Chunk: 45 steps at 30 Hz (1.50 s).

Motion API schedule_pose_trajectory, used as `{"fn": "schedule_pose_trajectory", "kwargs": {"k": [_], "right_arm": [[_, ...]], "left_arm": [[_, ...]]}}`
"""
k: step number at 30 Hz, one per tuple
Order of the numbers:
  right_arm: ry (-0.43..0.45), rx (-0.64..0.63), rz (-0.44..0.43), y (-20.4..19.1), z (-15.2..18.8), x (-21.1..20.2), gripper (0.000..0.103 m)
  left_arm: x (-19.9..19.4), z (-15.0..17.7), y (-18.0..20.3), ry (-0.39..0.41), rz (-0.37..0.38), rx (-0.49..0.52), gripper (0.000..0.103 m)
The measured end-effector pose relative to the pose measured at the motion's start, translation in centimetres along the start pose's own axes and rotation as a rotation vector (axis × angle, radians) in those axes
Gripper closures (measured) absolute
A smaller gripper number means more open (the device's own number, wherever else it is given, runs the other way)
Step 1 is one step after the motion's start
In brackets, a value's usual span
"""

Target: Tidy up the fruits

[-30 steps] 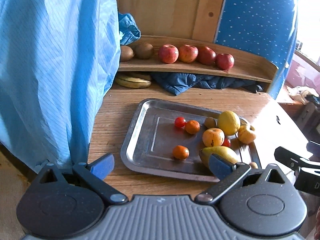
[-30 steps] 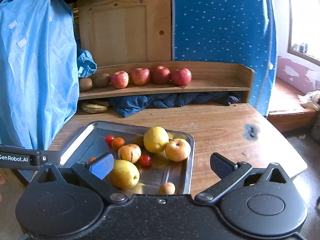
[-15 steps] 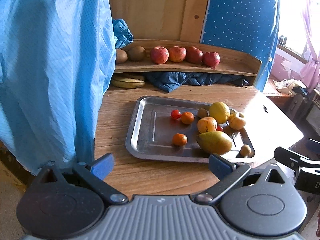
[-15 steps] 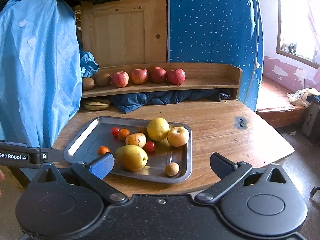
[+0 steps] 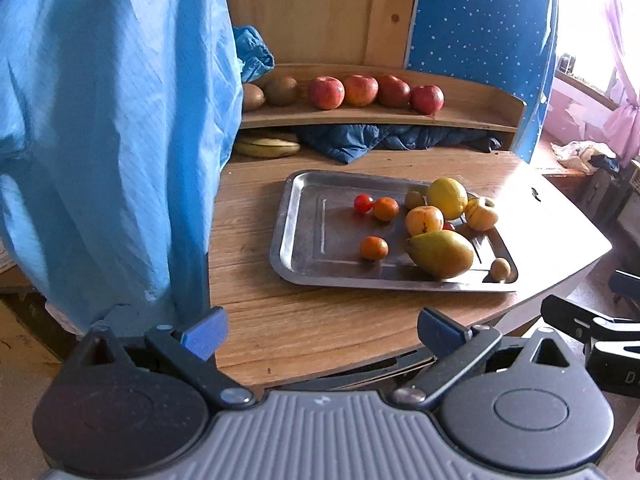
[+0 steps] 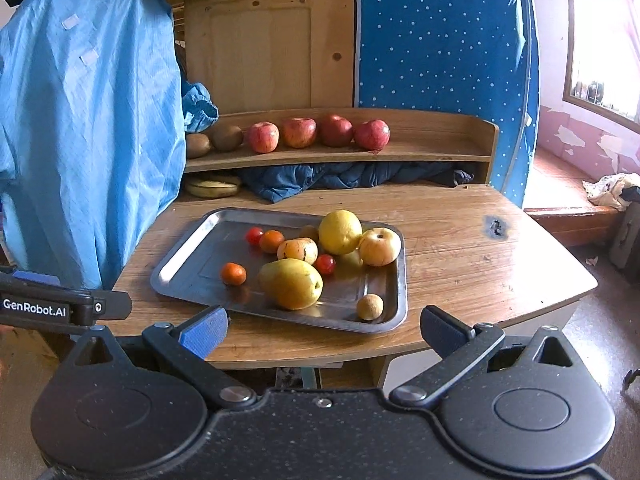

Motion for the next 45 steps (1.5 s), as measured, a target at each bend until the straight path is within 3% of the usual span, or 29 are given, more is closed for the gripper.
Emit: {"fn": "schedule_pose_trajectory", "kwargs": {"k": [17,26,35,45], "right_arm": [[-0.028,0.006,0.008,0.6,-0.1,1.2,0.001],[-0.058,0.005,0.005,2.4,-1.7,5.1,0.001],[-0.035,-0.1,-0.136,4.3,-5.4,10.5,0.001],[-0.062,-0.156,-0.215,4.1,-8.0,14.7,0.001]], "left_arm": [[1.0,-0.6,0.2,-0.019,0.039,-0.039,0.0],[3.5,-1.9,0.3,-0.053,-0.002,-0.074,0.0],[6.4,-4.4,0.8,-0.063,-0.082,-0.111,0.0],[8.5,-5.9,0.8,-0.08,-0.154,-0.17,0.0]]}}
Point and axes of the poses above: each gripper's, at about its wrist camera, not at the fingertips, and x roughly the way its jaws point, y to its right, z to its underside, the point moved 3 cm from there along x, roughly the way its jaws point, and after that the axes turned 10 degrees about z, right-handed, at the moved point
